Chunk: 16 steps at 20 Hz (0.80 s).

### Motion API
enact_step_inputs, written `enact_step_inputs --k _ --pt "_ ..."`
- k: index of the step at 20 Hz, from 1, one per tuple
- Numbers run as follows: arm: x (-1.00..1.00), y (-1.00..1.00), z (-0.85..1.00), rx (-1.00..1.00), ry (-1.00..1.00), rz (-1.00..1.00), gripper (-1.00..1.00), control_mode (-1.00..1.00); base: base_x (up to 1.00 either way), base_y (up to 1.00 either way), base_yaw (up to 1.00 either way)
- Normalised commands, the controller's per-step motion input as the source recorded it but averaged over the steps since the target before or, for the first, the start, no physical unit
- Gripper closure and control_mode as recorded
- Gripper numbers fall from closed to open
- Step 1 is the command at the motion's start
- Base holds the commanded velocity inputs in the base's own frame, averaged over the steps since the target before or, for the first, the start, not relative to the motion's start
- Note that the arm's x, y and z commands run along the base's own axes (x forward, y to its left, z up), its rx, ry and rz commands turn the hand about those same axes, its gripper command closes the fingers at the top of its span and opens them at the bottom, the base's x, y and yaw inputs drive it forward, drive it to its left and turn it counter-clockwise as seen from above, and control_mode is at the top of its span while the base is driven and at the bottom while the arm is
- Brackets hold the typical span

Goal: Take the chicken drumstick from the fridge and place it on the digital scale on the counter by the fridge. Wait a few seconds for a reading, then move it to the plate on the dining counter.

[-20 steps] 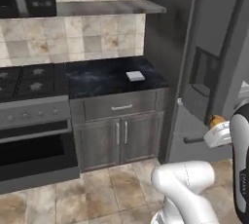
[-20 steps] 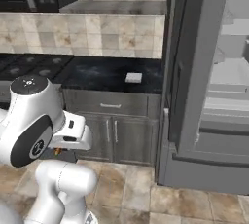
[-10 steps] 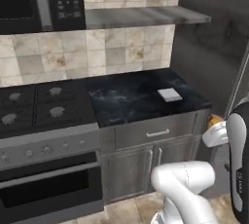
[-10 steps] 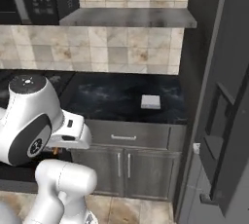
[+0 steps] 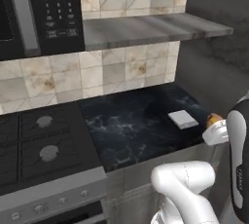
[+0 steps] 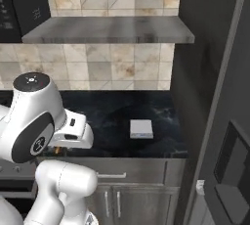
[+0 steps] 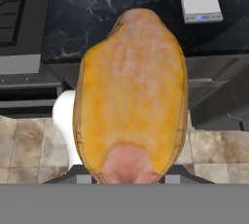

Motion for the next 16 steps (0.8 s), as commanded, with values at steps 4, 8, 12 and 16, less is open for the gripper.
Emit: enact_step_inputs --k 4,8,12,16 --pt "0.00 0.00 0.00 0.00 0.00 0.00 1.00 1.00 0.76 -0.04 -0.23" --pt "0.00 0.00 0.00 0.00 0.00 0.00 1.00 1.00 0.73 -0.29 -0.04" --pt "0.00 0.00 0.00 0.00 0.00 0.00 1.00 1.00 -0.06 -0.67 0.00" --pt "0.00 0.00 0.00 0.00 0.00 0.00 1.00 1.00 -0.05 -0.83 0.15"
